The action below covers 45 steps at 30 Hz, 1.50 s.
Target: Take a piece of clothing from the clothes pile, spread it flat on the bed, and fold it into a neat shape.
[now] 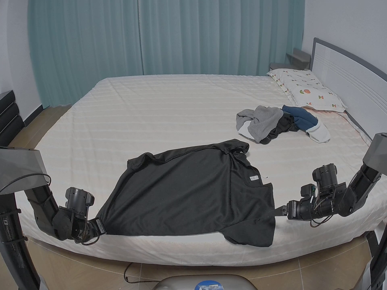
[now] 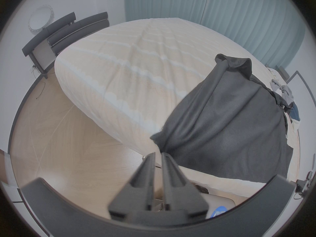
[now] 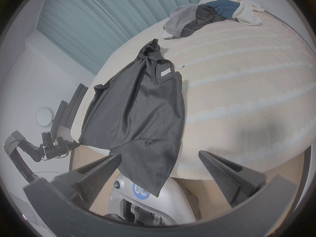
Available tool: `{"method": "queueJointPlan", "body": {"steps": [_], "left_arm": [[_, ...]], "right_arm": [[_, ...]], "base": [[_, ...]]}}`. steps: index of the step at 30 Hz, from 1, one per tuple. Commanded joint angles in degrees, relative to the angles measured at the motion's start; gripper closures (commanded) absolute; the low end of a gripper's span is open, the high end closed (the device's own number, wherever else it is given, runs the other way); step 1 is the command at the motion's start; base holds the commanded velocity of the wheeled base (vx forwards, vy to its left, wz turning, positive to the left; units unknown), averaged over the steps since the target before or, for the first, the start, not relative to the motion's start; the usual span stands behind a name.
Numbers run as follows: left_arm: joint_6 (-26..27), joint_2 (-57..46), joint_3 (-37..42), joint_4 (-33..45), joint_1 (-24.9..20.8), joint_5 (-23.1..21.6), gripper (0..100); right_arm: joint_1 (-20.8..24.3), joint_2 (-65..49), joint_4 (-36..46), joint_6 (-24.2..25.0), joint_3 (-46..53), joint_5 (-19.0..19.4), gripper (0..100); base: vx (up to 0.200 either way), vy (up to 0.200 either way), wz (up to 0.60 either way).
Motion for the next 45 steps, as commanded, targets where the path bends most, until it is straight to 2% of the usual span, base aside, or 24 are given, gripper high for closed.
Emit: {"method": "queueJointPlan", "body": {"steps": [1, 7, 15, 20, 23, 33, 45], "left_arm": [[-0.2, 0.4, -0.2, -0.1, -0.1, -0.7, 0], [-0.3, -2.7, -0.6, -0.1, 0.3, -1.0, 0], [-0.7, -6.4, -1.6, -0.2, 1.4, -1.5, 0], [-2.0, -7.1, -2.0, -0.2, 1.1, -1.5, 0], [-5.0, -6.5, -3.9, 0.5, 1.7, -1.7, 0], [-5.4, -6.4, -3.9, 0.4, 1.8, -3.2, 0], [-8.7, -6.4, -4.2, -0.4, 0.4, -5.3, 0]], "right_arm": [[0.0, 1.0, 0.0, 0.4, -0.6, 0.4, 0], [0.0, 3.0, -0.7, 2.4, -2.1, 0.5, 0], [0.0, 4.1, -7.2, 10.8, -2.6, 0.4, 0], [-0.1, 4.2, -8.3, 12.6, -3.0, 0.4, 0], [-0.1, 4.1, -8.3, 15.1, -3.8, 0.4, 0], [-0.1, 4.1, -8.4, 17.5, -4.6, 0.4, 0], [-0.1, 4.2, -8.4, 18.0, -5.7, 0.5, 0]], "base": [[0.0, 0.0, 0.0], [0.0, 0.0, 0.0], [0.0, 0.0, 0.0], [0.0, 0.0, 0.0], [0.0, 0.133, 0.0], [0.0, 0.2, 0.0], [0.0, 0.0, 0.0]]}}
